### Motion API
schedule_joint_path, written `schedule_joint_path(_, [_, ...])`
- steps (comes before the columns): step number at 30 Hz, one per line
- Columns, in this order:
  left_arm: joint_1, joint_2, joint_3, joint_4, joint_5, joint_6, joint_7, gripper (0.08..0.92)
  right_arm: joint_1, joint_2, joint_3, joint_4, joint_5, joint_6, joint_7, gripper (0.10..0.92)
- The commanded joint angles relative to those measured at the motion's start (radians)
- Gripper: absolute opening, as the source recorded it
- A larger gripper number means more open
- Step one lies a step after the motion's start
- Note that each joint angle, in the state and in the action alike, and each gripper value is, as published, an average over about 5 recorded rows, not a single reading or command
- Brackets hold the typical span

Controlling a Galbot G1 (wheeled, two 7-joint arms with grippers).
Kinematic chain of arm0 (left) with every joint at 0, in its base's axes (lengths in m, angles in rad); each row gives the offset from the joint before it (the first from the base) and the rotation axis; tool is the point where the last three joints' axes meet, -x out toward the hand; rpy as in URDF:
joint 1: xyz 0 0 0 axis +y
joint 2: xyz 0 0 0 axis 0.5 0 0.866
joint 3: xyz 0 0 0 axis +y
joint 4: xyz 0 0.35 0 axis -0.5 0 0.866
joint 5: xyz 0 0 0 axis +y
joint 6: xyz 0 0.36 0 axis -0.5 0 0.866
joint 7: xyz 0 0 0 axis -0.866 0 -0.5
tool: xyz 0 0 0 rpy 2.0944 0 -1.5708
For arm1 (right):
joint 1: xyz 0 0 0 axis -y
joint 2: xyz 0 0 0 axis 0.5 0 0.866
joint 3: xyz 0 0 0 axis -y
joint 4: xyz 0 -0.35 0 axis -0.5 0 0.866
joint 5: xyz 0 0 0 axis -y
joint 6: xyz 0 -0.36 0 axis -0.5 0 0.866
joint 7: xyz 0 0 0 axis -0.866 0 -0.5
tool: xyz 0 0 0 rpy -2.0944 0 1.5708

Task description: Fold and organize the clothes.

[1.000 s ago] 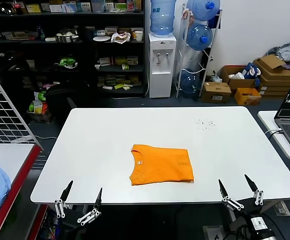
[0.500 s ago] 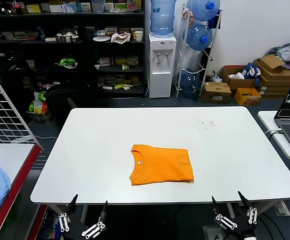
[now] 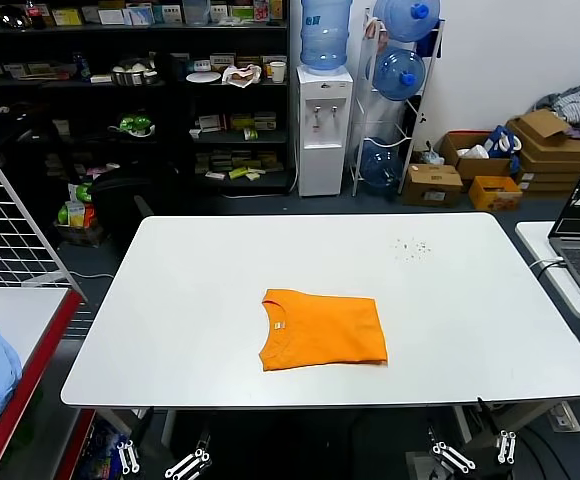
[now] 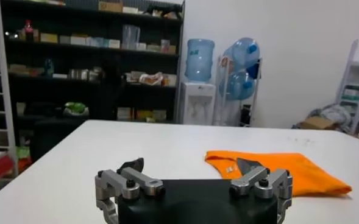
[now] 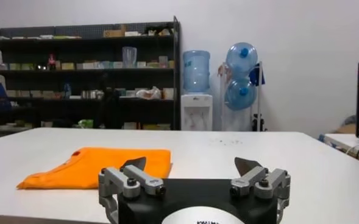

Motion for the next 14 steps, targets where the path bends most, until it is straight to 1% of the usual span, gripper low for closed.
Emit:
schedule_joint_path(1, [0.013, -0.009, 0.005, -0.02, -0.019, 0.095, -0.051, 0.921, -0.028, 0.01, -0.005, 0.011, -0.009, -0.005, -0.001, 0.921])
schedule_joint_path(14, [0.014, -0.01, -0.003, -0.019, -0.046, 0.095, -0.056, 0.921, -0.029, 0.022, -0.004, 0.004, -0.011, -0.011, 0.003, 0.921])
